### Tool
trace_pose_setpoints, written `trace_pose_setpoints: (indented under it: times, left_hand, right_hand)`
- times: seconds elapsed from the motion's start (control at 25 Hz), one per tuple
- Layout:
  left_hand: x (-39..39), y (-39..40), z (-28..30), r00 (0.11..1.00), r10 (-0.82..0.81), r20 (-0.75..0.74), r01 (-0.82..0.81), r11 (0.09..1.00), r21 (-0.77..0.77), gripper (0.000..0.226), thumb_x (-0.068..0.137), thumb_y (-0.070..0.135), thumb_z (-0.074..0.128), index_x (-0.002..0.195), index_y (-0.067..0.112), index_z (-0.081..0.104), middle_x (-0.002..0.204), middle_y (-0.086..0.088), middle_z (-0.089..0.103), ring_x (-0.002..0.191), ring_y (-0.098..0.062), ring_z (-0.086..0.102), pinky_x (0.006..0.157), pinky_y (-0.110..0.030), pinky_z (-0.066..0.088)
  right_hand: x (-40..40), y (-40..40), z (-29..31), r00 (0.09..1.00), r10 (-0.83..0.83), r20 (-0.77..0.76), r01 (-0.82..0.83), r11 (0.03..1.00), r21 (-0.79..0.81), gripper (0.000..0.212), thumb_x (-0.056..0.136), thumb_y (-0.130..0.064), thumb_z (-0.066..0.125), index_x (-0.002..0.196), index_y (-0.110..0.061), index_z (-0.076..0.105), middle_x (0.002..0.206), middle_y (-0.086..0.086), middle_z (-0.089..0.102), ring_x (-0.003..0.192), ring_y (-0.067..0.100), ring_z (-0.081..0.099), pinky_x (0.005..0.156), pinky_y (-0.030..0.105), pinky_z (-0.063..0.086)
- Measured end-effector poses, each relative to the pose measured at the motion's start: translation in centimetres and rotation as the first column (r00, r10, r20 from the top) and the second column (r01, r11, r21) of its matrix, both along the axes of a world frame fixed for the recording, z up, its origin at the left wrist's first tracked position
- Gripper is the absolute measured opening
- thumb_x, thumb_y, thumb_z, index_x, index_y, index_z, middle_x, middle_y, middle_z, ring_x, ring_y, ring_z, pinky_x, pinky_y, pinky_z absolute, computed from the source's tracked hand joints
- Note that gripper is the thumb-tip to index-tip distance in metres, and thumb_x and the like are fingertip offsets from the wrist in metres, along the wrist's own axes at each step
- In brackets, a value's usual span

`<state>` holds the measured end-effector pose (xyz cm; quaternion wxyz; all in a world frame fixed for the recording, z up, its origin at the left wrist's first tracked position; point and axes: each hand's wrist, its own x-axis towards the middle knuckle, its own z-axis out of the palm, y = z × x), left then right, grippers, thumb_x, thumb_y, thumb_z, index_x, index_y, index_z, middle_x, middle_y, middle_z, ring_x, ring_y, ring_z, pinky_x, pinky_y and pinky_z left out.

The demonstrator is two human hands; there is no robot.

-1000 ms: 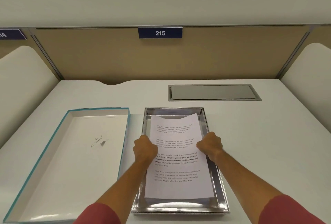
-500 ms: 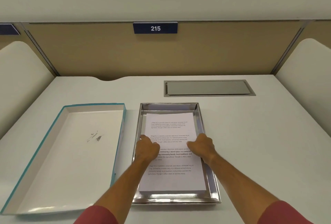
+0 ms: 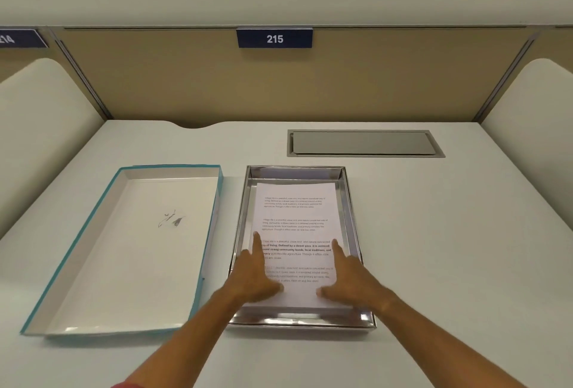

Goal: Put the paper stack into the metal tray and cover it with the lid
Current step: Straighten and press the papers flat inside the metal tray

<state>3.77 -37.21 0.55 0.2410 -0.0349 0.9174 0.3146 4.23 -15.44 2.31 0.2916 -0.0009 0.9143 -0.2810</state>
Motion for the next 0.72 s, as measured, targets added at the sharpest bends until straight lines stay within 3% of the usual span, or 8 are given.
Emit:
trace_pose_setpoints:
  times: [0.12, 0.36, 0.6, 0.72]
  left_hand:
    - [2.4, -0.4, -1.0, 0.994, -0.103, 0.031, 0.107, 0.984, -0.143, 0.136, 0.064, 0.042, 0.081, 0.146, 0.023, -0.026, 0.139, -0.011, 0.033, 0.123, -0.024, 0.043, 0.102, -0.042, 0.047]
    - [3.5, 0.1, -1.1, 0.992, -0.114, -0.05, 0.095, 0.955, -0.283, 0.126, 0.072, 0.033, 0.078, 0.146, 0.02, -0.024, 0.143, -0.011, 0.026, 0.128, -0.022, 0.035, 0.107, -0.037, 0.039]
    - [3.4, 0.5, -0.6, 0.992, -0.12, -0.048, 0.1, 0.948, -0.303, 0.125, 0.074, 0.035, 0.077, 0.146, 0.018, -0.024, 0.145, -0.011, 0.024, 0.13, -0.021, 0.033, 0.109, -0.036, 0.037]
    - [2.5, 0.3, 0.3, 0.998, -0.02, 0.054, 0.027, 0.992, -0.126, 0.129, 0.066, 0.042, 0.081, 0.149, 0.019, -0.016, 0.145, -0.012, 0.028, 0.129, -0.026, 0.039, 0.106, -0.04, 0.042]
  right_hand:
    - [2.1, 0.6, -0.8, 0.988, 0.151, -0.008, -0.15, 0.982, 0.112, 0.123, 0.073, -0.029, 0.078, 0.152, -0.022, -0.017, 0.14, 0.019, 0.031, 0.13, 0.033, 0.039, 0.103, 0.035, 0.042]
    - [2.8, 0.0, -1.3, 0.951, 0.258, -0.17, -0.202, 0.935, 0.291, 0.116, 0.078, -0.021, 0.076, 0.153, -0.015, -0.011, 0.13, 0.022, 0.038, 0.121, 0.033, 0.041, 0.098, 0.036, 0.047]
    - [2.7, 0.1, -1.2, 0.959, 0.239, -0.151, -0.189, 0.94, 0.284, 0.116, 0.079, -0.022, 0.076, 0.152, -0.013, -0.013, 0.134, 0.022, 0.037, 0.125, 0.034, 0.04, 0.1, 0.038, 0.046]
    - [1.5, 0.2, -0.3, 0.991, 0.134, -0.011, -0.13, 0.98, 0.152, 0.123, 0.075, -0.024, 0.079, 0.151, -0.012, -0.016, 0.144, 0.024, 0.031, 0.133, 0.035, 0.036, 0.106, 0.037, 0.041]
